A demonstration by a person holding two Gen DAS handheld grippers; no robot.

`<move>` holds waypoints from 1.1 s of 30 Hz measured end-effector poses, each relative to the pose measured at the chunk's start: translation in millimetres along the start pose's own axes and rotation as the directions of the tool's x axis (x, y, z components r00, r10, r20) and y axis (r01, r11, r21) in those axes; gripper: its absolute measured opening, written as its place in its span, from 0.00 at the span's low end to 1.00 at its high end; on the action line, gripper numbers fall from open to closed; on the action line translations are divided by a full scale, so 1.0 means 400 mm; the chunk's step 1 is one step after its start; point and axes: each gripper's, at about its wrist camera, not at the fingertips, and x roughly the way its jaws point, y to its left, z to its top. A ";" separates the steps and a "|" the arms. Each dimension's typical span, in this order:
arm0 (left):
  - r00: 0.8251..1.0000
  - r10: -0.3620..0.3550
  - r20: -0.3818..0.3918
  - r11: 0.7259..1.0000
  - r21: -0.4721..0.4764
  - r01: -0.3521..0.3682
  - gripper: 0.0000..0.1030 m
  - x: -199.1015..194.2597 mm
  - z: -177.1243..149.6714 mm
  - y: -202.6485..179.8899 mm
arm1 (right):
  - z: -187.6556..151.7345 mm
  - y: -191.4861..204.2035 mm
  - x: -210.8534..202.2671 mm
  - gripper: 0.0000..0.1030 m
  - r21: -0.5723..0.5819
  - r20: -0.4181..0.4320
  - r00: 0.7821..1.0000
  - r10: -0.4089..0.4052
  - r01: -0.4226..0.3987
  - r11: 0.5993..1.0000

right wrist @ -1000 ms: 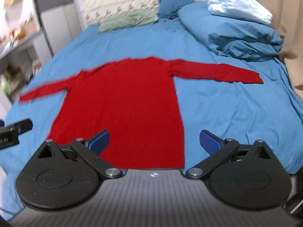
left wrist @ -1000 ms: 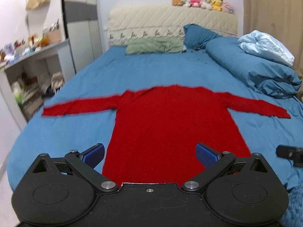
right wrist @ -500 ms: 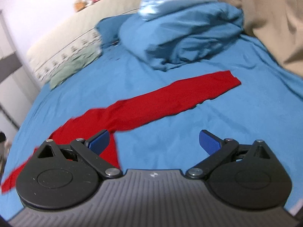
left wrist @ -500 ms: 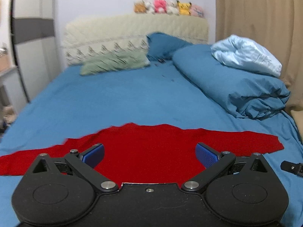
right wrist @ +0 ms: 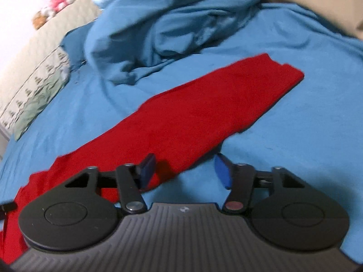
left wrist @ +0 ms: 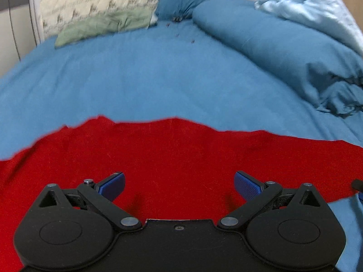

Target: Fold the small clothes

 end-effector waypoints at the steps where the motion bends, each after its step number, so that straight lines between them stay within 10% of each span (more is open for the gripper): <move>1: 1.000 0.004 -0.013 1.000 -0.011 -0.004 1.00 0.023 0.002 0.003 | 0.006 -0.003 0.015 0.54 0.008 0.005 1.000 -0.010 0.009 1.000; 7: 0.992 0.040 -0.116 0.996 -0.078 -0.049 0.99 0.099 -0.017 0.055 | 0.055 0.019 0.039 0.19 0.012 0.017 0.996 -0.092 0.092 0.996; 15: 0.992 0.018 -0.127 0.997 -0.071 -0.028 0.97 -0.021 0.015 0.165 | 0.140 0.289 -0.080 0.19 -0.198 0.104 0.991 0.078 -0.057 0.979; 23: 0.992 0.115 -0.054 0.986 -0.119 -0.121 0.99 -0.184 0.034 0.419 | -0.077 0.778 -0.086 0.19 -0.508 -0.110 0.876 0.469 -0.455 0.731; 27: 0.980 0.192 -0.055 0.975 -0.105 -0.197 0.99 -0.215 -0.003 0.515 | -0.322 0.878 0.000 0.19 -0.619 -0.284 0.861 0.422 -0.501 0.605; 33: 0.972 0.233 -0.025 0.972 -0.019 -0.234 0.99 -0.214 -0.029 0.519 | -0.454 0.863 0.045 0.38 -0.655 -0.356 0.862 0.360 -0.505 0.562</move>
